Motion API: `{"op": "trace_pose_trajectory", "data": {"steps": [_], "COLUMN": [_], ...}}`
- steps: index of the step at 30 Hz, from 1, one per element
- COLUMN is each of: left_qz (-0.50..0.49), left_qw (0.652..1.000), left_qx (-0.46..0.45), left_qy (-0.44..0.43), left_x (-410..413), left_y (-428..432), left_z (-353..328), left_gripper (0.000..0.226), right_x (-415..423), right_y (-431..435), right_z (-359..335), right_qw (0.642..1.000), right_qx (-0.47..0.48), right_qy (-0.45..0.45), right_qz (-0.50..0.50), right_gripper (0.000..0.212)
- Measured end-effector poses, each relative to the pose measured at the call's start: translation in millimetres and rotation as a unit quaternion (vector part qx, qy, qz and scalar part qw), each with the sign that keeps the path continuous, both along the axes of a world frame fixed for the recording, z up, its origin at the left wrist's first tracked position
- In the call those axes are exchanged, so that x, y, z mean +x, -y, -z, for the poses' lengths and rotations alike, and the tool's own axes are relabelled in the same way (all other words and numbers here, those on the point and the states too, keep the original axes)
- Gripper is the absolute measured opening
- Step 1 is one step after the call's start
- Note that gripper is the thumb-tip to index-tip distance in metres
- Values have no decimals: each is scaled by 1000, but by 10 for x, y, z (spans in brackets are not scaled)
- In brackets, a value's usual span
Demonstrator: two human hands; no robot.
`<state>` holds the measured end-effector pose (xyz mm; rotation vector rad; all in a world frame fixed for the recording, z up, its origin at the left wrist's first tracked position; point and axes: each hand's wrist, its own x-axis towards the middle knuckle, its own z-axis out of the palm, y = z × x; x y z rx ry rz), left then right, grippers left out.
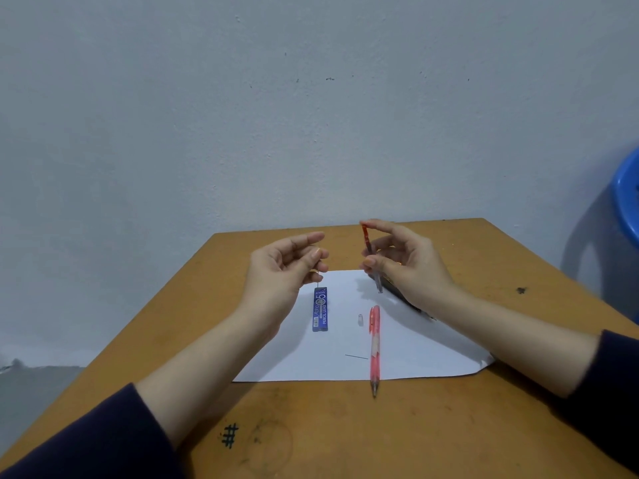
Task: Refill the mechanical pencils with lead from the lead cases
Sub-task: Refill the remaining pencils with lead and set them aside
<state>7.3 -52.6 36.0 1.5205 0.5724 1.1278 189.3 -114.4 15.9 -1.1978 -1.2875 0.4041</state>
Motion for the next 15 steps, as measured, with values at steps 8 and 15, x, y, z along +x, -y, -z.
{"op": "trace_pose_trajectory", "data": {"steps": [8,15], "left_qz": [0,-25], "left_qw": [1000,999], "left_qx": [9,12], "left_qy": [-15,-33], "left_x": [-1,-17], "left_y": [-41,-125], "left_z": [18,39], "left_gripper": [23,23], "right_x": [-5,-13], "right_y": [1,-37], "right_z": [-56,-70], "right_qw": [995,996], "right_qx": [22,-22], "right_qy": [-99,-78], "right_qz": [-13,-30], "right_gripper": [23,42]}}
